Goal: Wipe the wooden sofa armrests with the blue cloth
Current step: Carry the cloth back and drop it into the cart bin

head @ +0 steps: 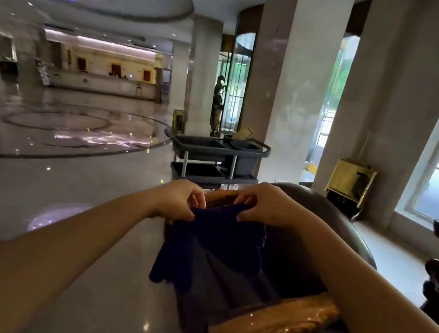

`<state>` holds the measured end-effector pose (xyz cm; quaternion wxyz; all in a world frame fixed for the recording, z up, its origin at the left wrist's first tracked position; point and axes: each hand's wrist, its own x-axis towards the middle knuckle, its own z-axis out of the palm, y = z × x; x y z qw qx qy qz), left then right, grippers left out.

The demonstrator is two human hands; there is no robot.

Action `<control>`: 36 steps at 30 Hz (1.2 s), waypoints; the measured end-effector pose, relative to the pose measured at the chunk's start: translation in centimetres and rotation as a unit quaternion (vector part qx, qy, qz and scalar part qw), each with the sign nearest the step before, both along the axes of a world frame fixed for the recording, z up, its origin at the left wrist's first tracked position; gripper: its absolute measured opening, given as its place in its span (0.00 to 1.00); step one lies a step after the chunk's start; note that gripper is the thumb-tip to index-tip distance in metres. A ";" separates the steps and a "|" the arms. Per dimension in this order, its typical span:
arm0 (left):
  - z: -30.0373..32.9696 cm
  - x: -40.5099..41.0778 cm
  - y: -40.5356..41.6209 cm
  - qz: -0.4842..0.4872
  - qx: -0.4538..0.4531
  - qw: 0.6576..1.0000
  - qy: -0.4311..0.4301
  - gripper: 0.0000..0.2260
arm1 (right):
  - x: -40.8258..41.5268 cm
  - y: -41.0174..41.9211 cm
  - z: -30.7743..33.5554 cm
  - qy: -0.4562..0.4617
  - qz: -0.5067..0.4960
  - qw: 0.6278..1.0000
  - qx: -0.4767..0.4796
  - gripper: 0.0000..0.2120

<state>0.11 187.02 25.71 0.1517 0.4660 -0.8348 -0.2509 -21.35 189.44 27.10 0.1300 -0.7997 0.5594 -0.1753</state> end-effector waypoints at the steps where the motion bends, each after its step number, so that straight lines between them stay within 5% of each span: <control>1: 0.3 0.7 -2.3 0.010 -0.003 1.000 -0.005 0.08 | 0.7 -2.8 0.2 0.001 0.012 1.000 0.004 0.13; 14: -1.2 10.7 -28.5 0.071 0.023 0.997 0.002 0.08 | 10.5 -33.4 -2.0 0.000 0.104 0.994 0.040 0.08; 36: -2.0 24.4 -79.4 0.010 -0.009 1.000 -0.027 0.10 | 24.2 -81.5 -2.5 -0.009 0.037 0.998 0.046 0.08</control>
